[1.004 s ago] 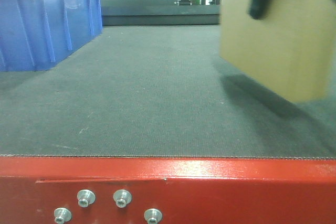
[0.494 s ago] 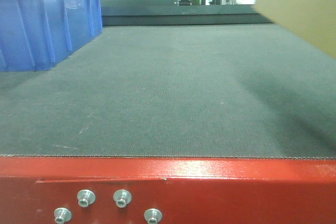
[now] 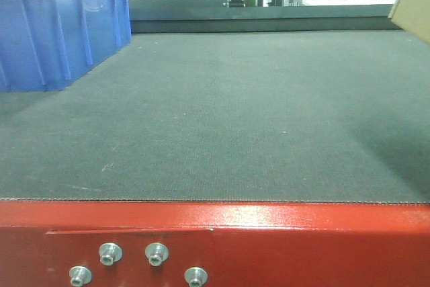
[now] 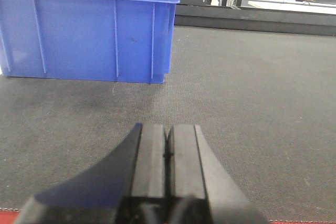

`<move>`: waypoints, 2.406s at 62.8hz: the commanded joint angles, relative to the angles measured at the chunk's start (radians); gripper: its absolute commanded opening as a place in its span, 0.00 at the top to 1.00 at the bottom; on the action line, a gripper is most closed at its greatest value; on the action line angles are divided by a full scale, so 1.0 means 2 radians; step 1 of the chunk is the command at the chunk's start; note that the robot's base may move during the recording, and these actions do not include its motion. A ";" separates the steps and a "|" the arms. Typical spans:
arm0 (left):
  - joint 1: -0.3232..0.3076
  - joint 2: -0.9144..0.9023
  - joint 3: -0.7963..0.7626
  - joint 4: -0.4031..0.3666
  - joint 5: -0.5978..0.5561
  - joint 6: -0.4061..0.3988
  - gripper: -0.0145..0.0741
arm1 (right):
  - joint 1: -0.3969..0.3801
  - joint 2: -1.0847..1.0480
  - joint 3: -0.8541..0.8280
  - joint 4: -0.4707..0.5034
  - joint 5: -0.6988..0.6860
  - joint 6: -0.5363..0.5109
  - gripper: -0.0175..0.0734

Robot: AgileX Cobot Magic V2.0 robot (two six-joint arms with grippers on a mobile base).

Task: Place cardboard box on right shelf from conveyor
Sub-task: 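Hold the box in the right gripper and turn away from the conveyor, then drive to the steel shelf rack carrying the box in the right gripper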

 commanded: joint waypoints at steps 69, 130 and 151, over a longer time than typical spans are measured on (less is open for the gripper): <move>0.000 -0.005 -0.002 -0.004 -0.045 -0.004 0.97 | -0.003 -0.002 -0.012 0.005 -0.028 0.001 0.59; 0.000 -0.005 -0.002 -0.004 -0.045 -0.004 0.97 | -0.003 0.000 -0.012 0.005 -0.028 0.001 0.59; 0.000 -0.005 -0.002 -0.004 -0.045 -0.004 0.97 | -0.003 0.000 -0.012 0.005 -0.028 0.001 0.59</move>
